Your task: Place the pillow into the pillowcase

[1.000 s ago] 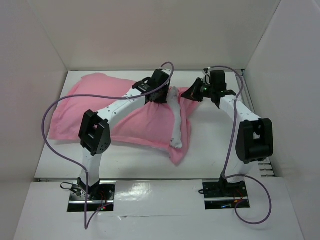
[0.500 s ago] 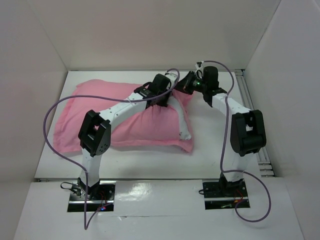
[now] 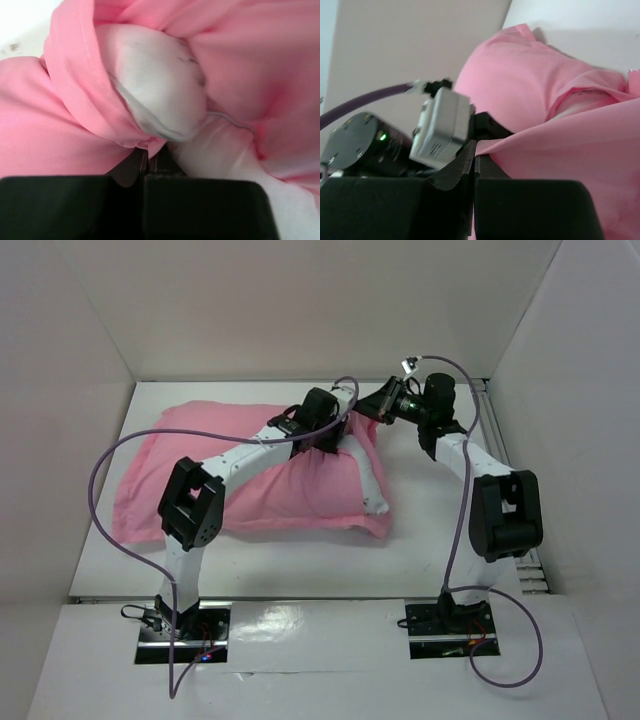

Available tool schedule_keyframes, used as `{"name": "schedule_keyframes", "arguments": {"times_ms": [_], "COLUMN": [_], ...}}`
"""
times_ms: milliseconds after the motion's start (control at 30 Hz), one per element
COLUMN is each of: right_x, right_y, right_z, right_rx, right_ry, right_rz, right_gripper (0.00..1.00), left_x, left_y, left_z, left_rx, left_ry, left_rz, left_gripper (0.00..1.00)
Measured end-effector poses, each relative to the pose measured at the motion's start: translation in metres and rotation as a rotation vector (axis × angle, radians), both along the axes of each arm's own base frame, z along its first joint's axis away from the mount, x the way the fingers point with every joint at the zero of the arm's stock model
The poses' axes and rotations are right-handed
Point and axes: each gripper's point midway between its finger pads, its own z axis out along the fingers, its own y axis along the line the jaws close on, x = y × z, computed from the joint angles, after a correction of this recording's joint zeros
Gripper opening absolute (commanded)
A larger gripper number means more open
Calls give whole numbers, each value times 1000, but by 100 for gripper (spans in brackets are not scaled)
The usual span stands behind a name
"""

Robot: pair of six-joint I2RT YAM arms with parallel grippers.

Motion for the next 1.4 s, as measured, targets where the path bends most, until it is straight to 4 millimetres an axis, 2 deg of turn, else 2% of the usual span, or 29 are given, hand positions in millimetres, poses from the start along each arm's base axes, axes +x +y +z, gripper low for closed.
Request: {"name": "schedule_keyframes", "arguments": {"times_ms": [100, 233, 333, 433, 633, 800, 933, 1100, 1300, 1400], "right_x": [-15, -41, -60, -70, -79, -82, -83, -88, -90, -91], "right_y": [-11, -26, -33, -37, -40, -37, -27, -8, -7, -9], "right_z": [6, 6, 7, 7, -4, 0, 5, 7, -1, -9], "right_rx": [30, 26, -17, -62, -106, -89, -92, -134, -164, -193], "right_ry": [-14, -13, -35, -45, -15, -19, -34, -52, -53, -39], "right_rz": [12, 17, 11, 11, 24, 49, 85, 140, 145, 139], "right_gripper": [0, 0, 0, 0, 0, 0, 0, 0, 0, 0], "left_x": [-3, -19, -31, -41, -66, -75, -79, -79, -80, -83], "left_y": [-5, -14, -21, -26, -18, -19, -24, -34, -41, -44], "left_z": [-3, -7, -3, 14, 37, 52, 45, 23, 3, -1], "left_rx": [-49, -99, -146, -191, -181, -163, -177, -207, -238, -254], "left_ry": [23, 77, 117, 121, 153, 152, 175, 196, 232, 243], "left_rz": [-26, -82, -126, -171, -220, -258, -283, -309, -319, -338], "left_gripper": [0, 0, 0, 0, 0, 0, 0, 0, 0, 0]}}
